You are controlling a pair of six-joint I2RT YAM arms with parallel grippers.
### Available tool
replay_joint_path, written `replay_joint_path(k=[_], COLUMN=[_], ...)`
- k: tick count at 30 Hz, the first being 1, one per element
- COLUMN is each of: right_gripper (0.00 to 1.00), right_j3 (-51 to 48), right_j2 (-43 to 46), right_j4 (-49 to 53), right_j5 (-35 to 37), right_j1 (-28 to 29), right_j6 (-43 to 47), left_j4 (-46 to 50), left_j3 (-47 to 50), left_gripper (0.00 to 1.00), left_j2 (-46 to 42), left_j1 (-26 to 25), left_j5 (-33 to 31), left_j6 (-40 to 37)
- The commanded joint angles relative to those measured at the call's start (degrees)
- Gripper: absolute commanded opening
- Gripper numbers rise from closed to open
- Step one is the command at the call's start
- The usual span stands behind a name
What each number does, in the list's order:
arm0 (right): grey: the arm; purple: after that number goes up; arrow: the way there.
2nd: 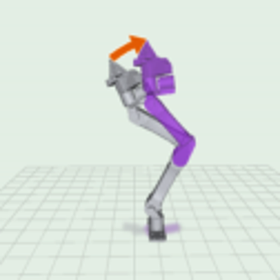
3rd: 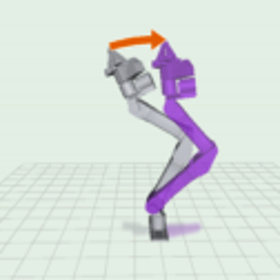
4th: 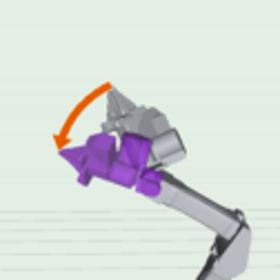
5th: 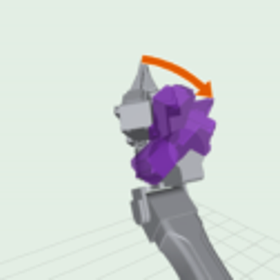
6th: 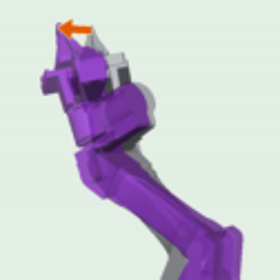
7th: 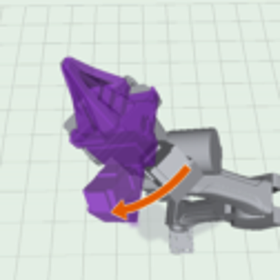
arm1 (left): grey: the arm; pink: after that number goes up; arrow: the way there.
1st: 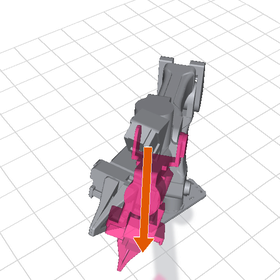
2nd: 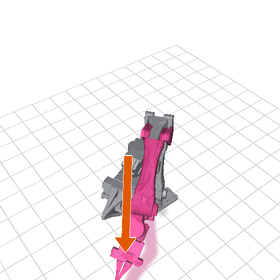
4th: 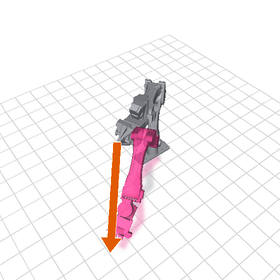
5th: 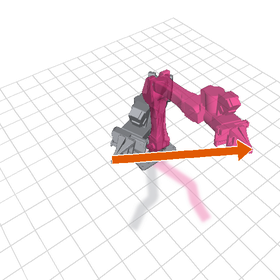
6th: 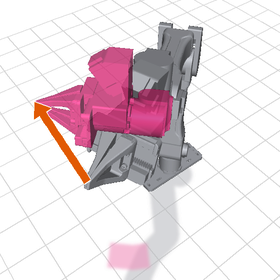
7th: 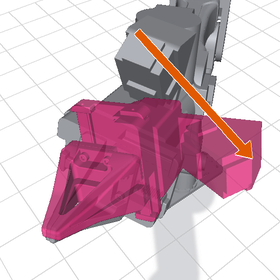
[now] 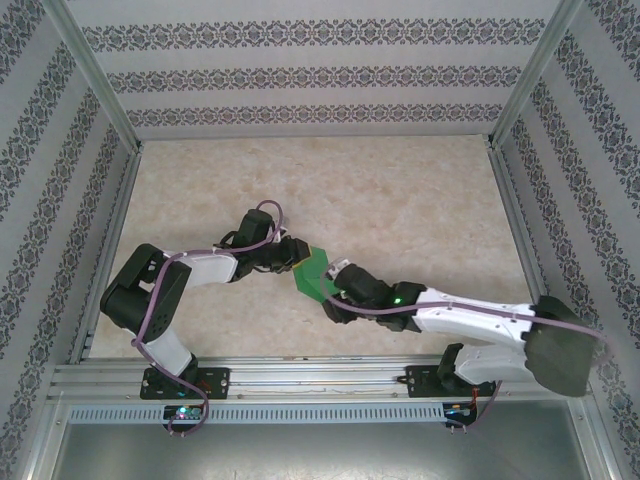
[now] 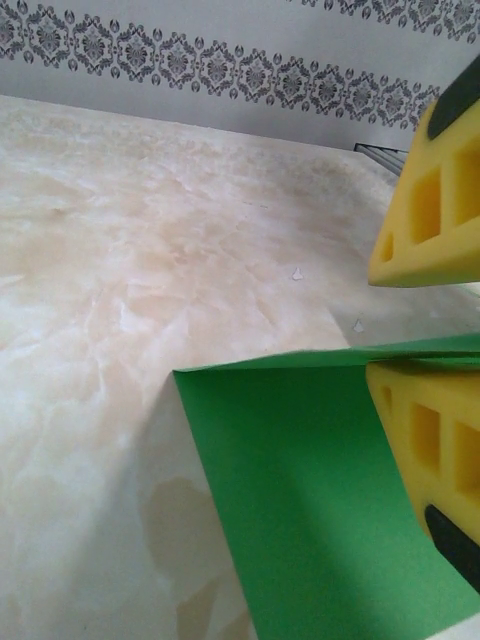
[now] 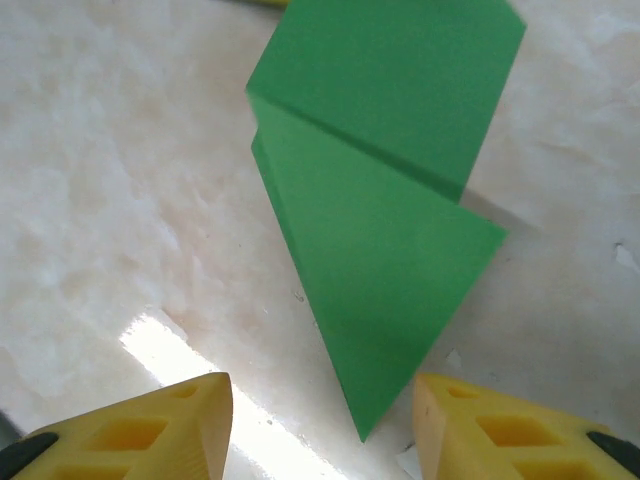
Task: Fold a paper plane with a square sheet of paper (fold left side to right side)
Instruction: Fourth fold the wing at the center of the table.
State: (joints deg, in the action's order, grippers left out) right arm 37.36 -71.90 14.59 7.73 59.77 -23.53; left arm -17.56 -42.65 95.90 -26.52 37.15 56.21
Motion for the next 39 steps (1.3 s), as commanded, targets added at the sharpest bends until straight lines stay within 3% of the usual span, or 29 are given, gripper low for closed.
replay_joint_path(k=[1, 12, 28, 39], right_gripper=[0.52, 0.51, 0.41, 0.28], right_j3=[3.80, 9.63, 10.01, 9.74], right_j2=[-5.03, -15.89, -19.71, -19.23], right_j4=[2.02, 2.13, 2.86, 3.41], right_j5=[8.38, 13.14, 14.40, 15.25], right_j1=[2.69, 4.40, 4.69, 4.81], right_j6=[1.22, 1.96, -0.58, -1.08], left_j4=[-0.39, 0.77, 0.95, 2.36], left_j3=[-2.04, -2.90, -3.40, -3.37], left_gripper=[0.26, 0.26, 0.27, 0.27], left_j2=[0.17, 0.17, 0.61, -0.23], left_j1=[-0.82, -1.16, -1.29, -1.26], left_j5=[0.91, 0.55, 0.37, -0.67], left_j6=[0.75, 0.40, 0.33, -0.48])
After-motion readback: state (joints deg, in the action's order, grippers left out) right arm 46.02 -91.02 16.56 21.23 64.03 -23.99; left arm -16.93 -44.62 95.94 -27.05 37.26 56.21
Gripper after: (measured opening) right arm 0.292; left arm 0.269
